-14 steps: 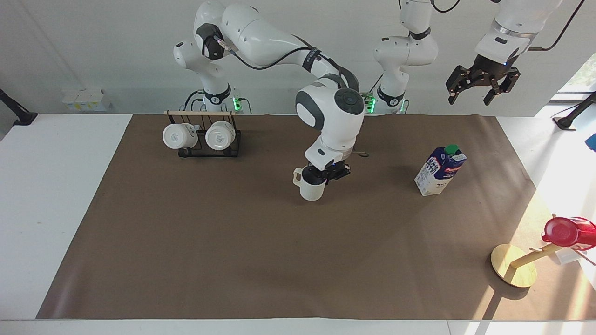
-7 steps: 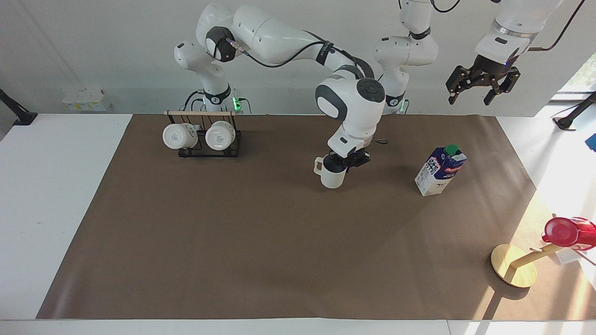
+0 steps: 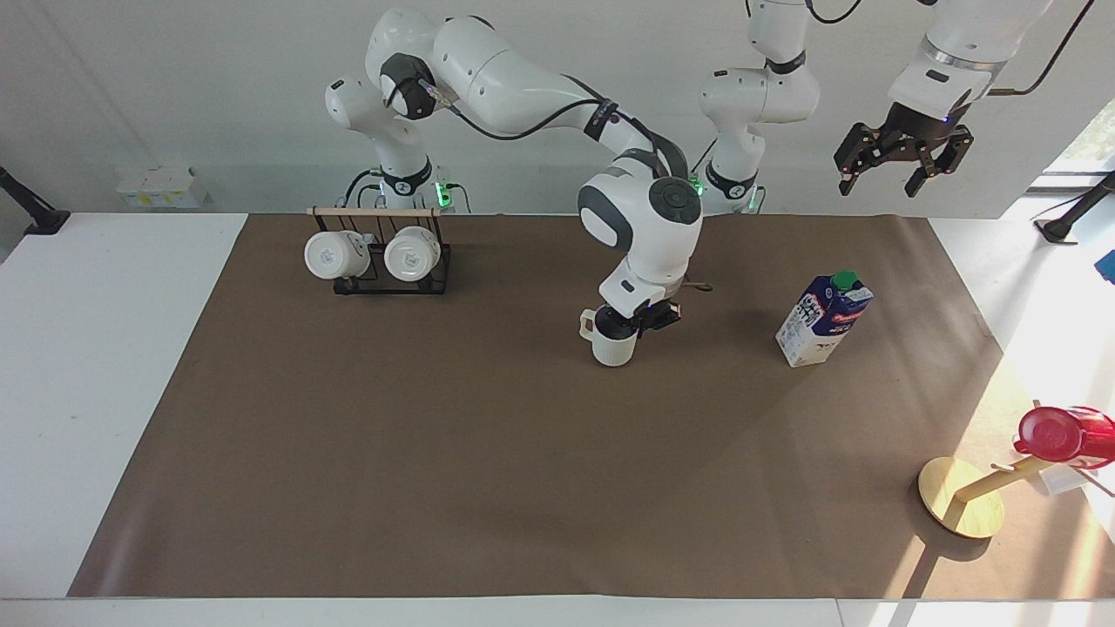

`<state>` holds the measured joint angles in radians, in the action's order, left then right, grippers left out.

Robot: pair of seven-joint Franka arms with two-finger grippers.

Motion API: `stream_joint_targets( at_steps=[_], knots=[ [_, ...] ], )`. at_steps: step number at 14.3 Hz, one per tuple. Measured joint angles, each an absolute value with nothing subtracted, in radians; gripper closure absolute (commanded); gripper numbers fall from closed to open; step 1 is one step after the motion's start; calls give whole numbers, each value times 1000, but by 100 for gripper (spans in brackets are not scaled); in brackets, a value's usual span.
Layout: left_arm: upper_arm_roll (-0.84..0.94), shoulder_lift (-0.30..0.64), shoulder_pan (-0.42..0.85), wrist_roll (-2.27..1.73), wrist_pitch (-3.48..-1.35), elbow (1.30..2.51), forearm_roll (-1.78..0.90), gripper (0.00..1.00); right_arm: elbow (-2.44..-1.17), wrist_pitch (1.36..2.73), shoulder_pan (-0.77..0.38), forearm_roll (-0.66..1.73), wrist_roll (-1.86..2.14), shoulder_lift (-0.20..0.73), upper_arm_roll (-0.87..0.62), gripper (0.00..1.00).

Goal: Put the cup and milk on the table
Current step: 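Carry the mug toward the table centre and set it down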

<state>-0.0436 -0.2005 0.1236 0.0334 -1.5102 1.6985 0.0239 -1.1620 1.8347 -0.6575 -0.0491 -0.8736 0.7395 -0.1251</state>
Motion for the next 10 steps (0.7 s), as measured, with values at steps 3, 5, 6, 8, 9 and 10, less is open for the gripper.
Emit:
stream_joint_targets(
  at_steps=[3, 5, 6, 8, 9, 10],
  knots=[
    [-44, -200, 124, 33, -1510, 1699, 24, 0, -1170, 1838, -653, -49, -874, 735, -125, 0],
    [-44, -200, 124, 33, -1510, 1699, 24, 0, -1172, 1857, -651, -50, -874, 729, -125, 0],
    [-44, -200, 124, 33, -1510, 1699, 24, 0, -1171, 1881, -649, -49, -874, 723, -125, 0],
    [-44, -200, 124, 33, -1510, 1698, 24, 0, -1170, 1907, -635, -49, -874, 686, -125, 0],
    [-44, -200, 124, 33, -1510, 1699, 24, 0, -1172, 1904, -624, -49, -874, 659, -125, 0],
    [-44, -200, 124, 33, -1510, 1699, 24, 0, -1176, 1896, -612, -49, -874, 628, -125, 0]
  ],
)
